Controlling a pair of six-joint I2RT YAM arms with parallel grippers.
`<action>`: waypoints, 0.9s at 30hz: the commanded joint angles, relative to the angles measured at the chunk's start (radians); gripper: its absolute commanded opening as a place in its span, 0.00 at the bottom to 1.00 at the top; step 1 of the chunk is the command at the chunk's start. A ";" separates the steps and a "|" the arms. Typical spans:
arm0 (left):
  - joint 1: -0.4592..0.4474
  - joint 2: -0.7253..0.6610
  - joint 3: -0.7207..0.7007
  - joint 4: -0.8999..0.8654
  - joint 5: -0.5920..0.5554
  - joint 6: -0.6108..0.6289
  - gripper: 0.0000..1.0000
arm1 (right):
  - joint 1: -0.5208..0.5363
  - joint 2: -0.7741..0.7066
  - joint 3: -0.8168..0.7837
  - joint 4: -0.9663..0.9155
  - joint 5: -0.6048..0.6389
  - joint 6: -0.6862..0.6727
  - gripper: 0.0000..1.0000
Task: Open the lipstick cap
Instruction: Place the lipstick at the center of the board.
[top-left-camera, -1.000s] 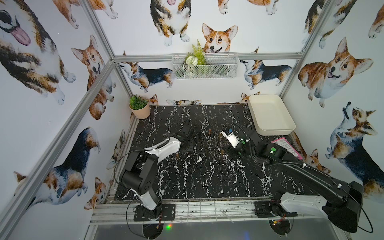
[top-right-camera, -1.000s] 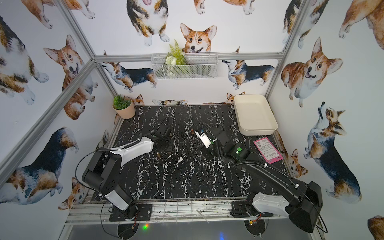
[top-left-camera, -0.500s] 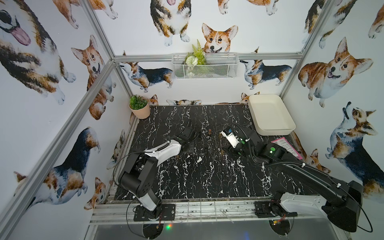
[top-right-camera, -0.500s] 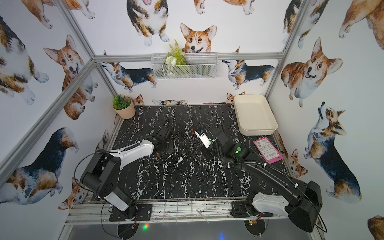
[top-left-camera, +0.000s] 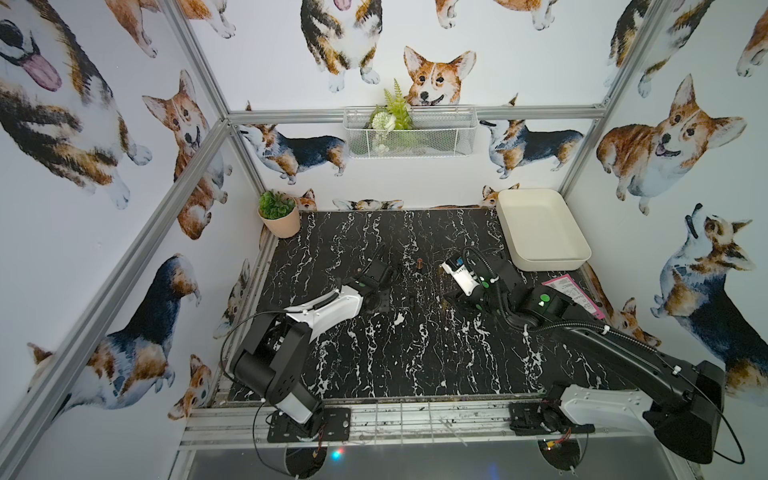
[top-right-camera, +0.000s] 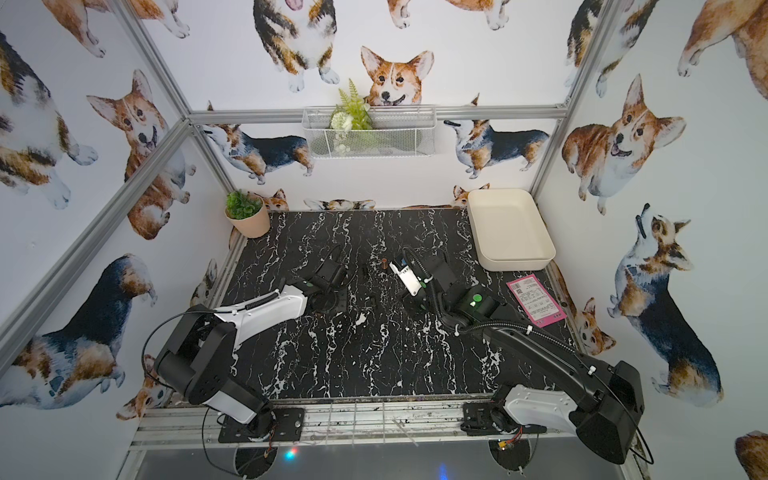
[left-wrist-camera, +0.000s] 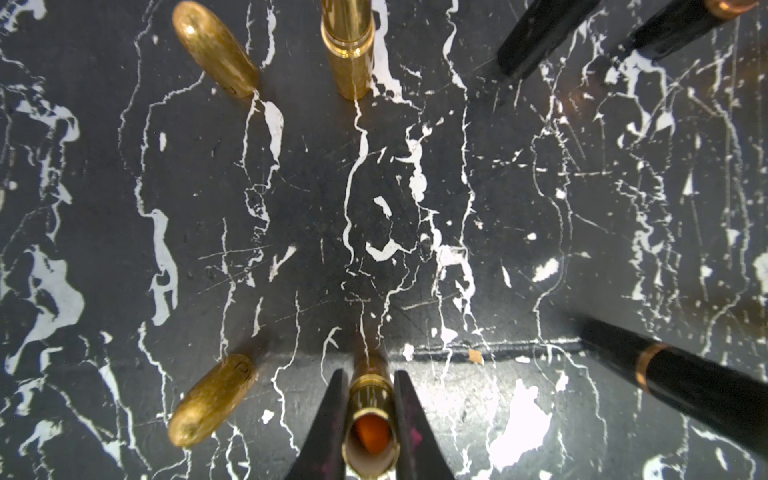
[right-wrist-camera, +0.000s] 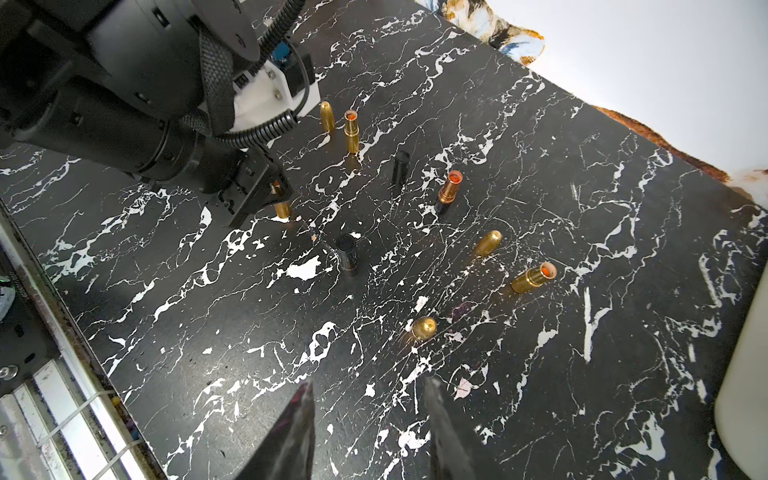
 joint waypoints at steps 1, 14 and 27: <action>-0.006 0.009 -0.015 -0.082 0.016 -0.023 0.14 | 0.000 -0.003 0.006 0.005 0.005 -0.009 0.46; -0.019 -0.035 -0.061 -0.086 0.002 -0.052 0.24 | 0.000 0.005 0.010 0.012 0.001 -0.009 0.47; -0.020 -0.024 -0.056 -0.088 0.005 -0.057 0.30 | 0.000 -0.003 -0.002 0.012 0.007 -0.010 0.47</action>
